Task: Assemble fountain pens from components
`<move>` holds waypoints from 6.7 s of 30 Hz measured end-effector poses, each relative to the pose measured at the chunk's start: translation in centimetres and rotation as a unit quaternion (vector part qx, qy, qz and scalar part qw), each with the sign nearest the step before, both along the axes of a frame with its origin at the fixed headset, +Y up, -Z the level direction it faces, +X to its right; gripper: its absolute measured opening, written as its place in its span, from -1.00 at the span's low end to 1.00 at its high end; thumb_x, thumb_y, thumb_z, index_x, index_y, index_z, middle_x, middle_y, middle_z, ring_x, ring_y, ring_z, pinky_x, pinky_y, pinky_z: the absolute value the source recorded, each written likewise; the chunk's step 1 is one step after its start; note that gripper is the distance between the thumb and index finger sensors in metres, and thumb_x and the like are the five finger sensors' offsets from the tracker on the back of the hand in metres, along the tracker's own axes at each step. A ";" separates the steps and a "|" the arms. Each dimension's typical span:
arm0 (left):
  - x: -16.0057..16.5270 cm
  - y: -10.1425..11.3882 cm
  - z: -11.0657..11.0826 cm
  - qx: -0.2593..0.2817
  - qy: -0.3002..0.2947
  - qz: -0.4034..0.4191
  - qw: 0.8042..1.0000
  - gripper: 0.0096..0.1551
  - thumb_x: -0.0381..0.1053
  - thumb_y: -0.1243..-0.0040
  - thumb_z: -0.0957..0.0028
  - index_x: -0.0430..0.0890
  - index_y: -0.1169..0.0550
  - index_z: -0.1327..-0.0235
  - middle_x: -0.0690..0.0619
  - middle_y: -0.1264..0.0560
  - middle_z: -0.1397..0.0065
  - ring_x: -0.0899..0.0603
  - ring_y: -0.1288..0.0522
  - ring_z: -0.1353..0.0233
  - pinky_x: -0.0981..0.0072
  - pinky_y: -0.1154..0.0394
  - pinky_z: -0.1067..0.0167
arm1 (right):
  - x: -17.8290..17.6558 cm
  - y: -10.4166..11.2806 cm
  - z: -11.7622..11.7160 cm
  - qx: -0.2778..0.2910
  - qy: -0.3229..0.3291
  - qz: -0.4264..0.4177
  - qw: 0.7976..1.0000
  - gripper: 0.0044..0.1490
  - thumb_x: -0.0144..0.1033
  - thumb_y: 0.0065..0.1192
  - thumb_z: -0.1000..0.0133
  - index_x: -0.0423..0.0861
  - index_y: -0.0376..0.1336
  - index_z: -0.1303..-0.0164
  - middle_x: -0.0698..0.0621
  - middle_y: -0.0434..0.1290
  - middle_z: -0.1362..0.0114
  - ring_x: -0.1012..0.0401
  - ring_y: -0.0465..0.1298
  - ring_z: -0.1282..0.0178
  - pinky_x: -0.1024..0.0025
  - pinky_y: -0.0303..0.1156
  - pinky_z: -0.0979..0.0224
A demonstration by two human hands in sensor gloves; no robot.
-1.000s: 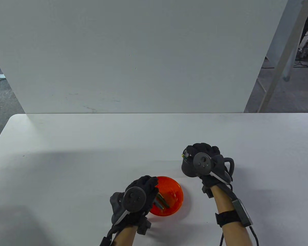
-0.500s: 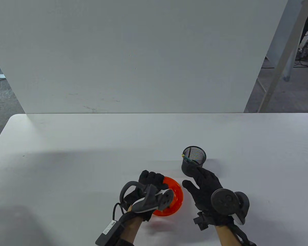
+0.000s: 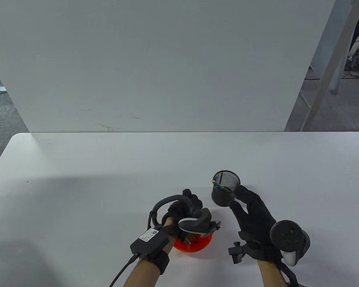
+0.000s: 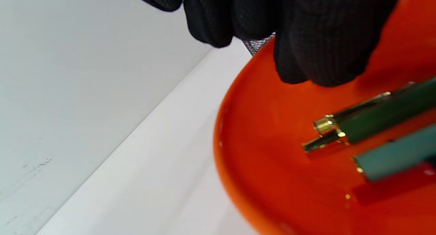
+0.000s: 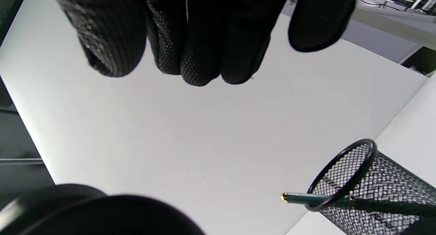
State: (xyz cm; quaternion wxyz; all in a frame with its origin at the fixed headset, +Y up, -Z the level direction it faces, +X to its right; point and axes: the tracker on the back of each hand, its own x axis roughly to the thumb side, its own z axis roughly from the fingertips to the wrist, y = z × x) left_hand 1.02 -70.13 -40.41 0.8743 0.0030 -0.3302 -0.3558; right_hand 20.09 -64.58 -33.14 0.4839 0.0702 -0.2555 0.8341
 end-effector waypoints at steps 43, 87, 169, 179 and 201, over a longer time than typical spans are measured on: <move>-4.3 4.6 1.5 -0.017 0.064 0.275 0.959 -0.50 0.20 -0.30 0.00 0.17 -0.62 -0.23 0.18 -0.55 -0.27 -0.06 -0.58 -0.30 -0.29 -0.26 -0.52 | 0.2 -0.1 -0.1 -0.010 0.012 -0.008 1.000 -0.33 0.08 0.24 -0.24 0.00 0.29 -0.51 -0.06 0.43 -0.50 -0.05 0.42 -0.50 -0.34 0.25 -0.50; -18.0 1.4 4.4 -0.201 0.033 0.960 0.192 -0.57 0.26 -0.14 -0.28 0.17 -0.59 -0.32 0.11 -0.54 -0.37 -0.11 -0.59 -0.34 -0.15 -0.38 -0.40 | -17.8 -7.3 -4.1 -0.168 0.199 0.614 0.745 -0.55 -0.11 0.33 -0.23 0.08 0.42 -0.31 -0.01 0.47 -0.30 0.02 0.47 -0.28 0.03 0.48 -0.31; -12.8 1.1 5.5 -0.334 0.007 0.905 0.262 -0.56 0.20 -0.21 -0.25 0.04 -0.63 -0.28 0.04 -0.68 -0.25 -0.06 -0.75 -0.10 0.02 -0.61 -0.13 | -8.3 -3.0 -1.3 -0.146 0.380 -0.420 0.812 -0.61 -0.05 0.30 -0.27 0.19 0.27 -0.28 0.00 0.42 -0.40 0.00 0.47 -0.49 -0.06 0.45 -0.45; -12.6 1.2 5.5 -0.324 0.010 0.897 0.301 -0.55 0.22 -0.21 -0.25 0.06 -0.63 -0.29 0.05 -0.68 -0.25 -0.06 -0.74 -0.11 0.03 -0.60 -0.14 | -8.3 -3.4 -1.4 -0.152 0.367 -0.400 0.826 -0.62 -0.04 0.33 -0.26 0.21 0.29 -0.26 0.02 0.43 -0.39 0.03 0.47 -0.46 0.02 0.49 -0.40; -12.2 1.8 6.1 -0.317 0.013 0.891 0.324 -0.55 0.20 -0.22 -0.24 0.06 -0.63 -0.29 0.02 -0.67 -0.26 -0.08 -0.73 -0.11 0.00 -0.59 -0.14 | -8.4 -3.5 -1.1 -0.170 0.348 -0.381 0.840 -0.59 -0.02 0.36 -0.23 0.17 0.33 -0.26 0.02 0.39 -0.36 0.02 0.41 -0.45 -0.10 0.38 -0.47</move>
